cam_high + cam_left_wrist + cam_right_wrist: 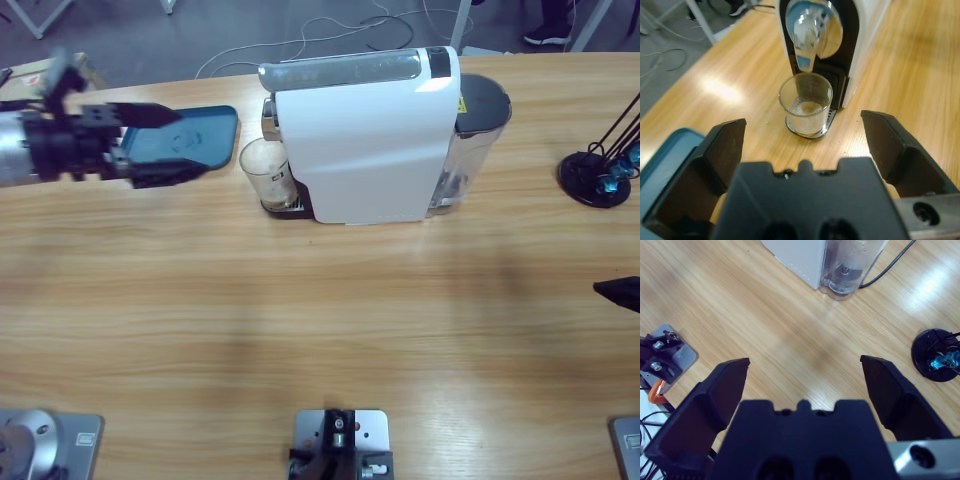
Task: Pour coffee
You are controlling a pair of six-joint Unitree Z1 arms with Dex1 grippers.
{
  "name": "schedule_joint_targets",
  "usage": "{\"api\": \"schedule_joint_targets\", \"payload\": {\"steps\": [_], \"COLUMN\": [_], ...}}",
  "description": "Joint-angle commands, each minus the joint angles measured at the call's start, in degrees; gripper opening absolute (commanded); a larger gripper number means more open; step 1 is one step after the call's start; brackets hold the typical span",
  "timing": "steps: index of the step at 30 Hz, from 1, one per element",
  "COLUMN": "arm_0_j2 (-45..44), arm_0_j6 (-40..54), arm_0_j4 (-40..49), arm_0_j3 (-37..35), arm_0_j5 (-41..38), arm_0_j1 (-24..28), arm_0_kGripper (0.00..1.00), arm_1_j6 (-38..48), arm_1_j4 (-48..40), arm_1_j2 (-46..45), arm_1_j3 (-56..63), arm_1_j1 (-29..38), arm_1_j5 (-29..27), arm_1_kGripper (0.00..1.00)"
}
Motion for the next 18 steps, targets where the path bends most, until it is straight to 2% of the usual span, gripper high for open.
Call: {"api": "schedule_joint_targets", "payload": {"steps": [1,18], "arm_0_j2": [12.76,22.06], "arm_0_j6": [3.67,5.38], "arm_0_j4": [-4.16,-4.16], "arm_0_j3": [-5.13,-9.63], "arm_0_j5": [-8.86,-6.01], "arm_0_j1": [0.66,-3.69], "arm_0_kGripper": [1.0,1.0], "arm_1_j6": [-0.98,-1.26], "arm_1_j4": [0.68,0.47], "arm_1_j2": [1.73,3.24], "arm_1_j3": [-0.63,-0.83], "arm_1_j1": [-0.85,-0.85], "arm_1_j5": [0.56,0.76], "arm_1_kGripper": [1.0,1.0]}}
